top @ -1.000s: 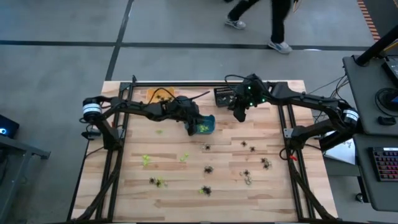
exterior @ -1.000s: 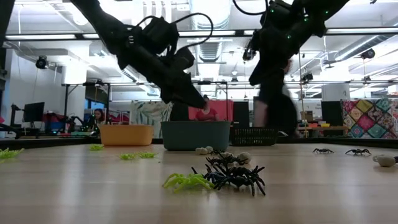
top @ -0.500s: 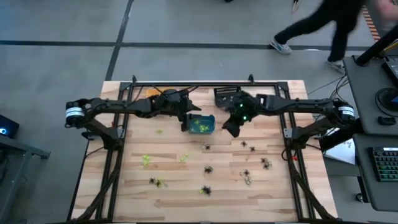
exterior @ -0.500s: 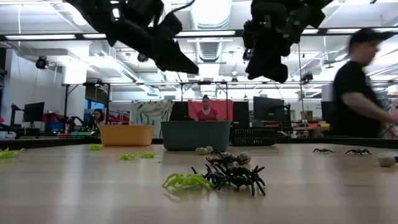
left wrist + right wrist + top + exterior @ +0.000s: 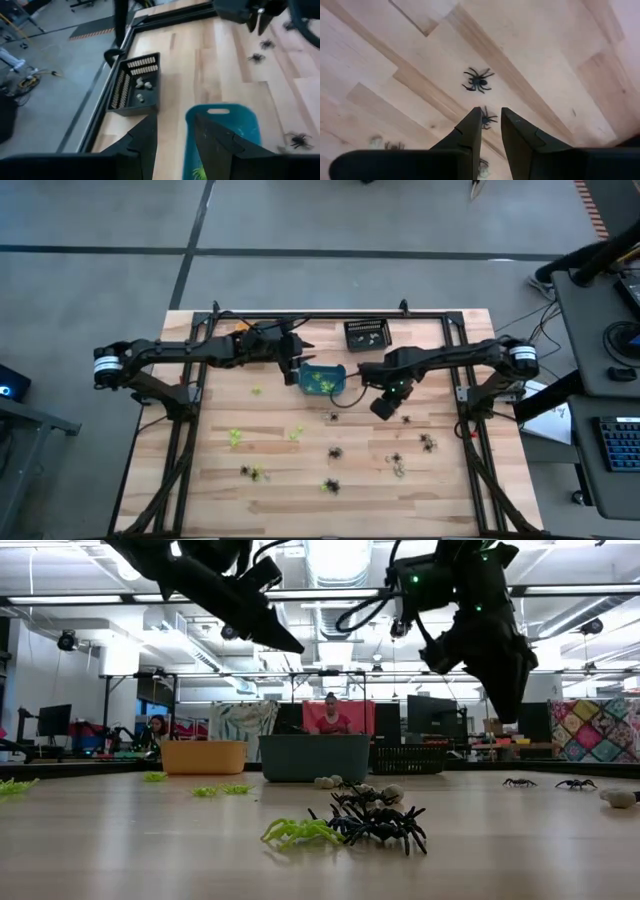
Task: Sort Halloween decoration
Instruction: Put the black spider toy into the yellow bin
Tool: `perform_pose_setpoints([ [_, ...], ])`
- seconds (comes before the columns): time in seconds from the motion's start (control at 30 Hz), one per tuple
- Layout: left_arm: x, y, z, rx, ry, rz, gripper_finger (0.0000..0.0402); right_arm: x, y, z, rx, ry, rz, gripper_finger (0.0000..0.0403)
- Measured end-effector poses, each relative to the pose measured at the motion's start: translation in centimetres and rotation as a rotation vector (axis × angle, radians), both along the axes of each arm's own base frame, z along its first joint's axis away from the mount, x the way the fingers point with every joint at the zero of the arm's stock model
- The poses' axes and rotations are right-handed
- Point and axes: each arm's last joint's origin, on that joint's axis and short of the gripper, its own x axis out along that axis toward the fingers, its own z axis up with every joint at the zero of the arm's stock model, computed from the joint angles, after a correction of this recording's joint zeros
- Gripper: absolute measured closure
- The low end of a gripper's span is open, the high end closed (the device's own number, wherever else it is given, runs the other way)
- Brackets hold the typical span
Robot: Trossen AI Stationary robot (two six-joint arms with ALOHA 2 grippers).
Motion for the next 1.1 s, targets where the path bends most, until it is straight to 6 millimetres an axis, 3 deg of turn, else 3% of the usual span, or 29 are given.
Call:
perform_pose_setpoints([
  [0.37, -0.2, 0.1, -0.1, 0.029, 0.028, 0.022, 0.029, -0.1, 0.5, -1.0, -0.009, 0.029, -0.05, 0.0285],
  [0.6, -0.4, 0.3, -0.3, 0.043, 0.06, 0.067, 0.029, -0.4, 1.3, -2.8, -0.011, 0.013, -0.048, 0.0249],
  [0.83, -0.4, 0.3, -0.4, 0.045, 0.065, 0.075, 0.029, -1.0, 1.6, -3.8, -0.022, 0.037, -0.067, 0.0241],
  [1.1, -0.4, 0.3, -0.4, 0.041, 0.064, 0.077, 0.029, -0.2, 1.6, -4.2, -0.023, -0.069, -0.065, 0.0241],
])
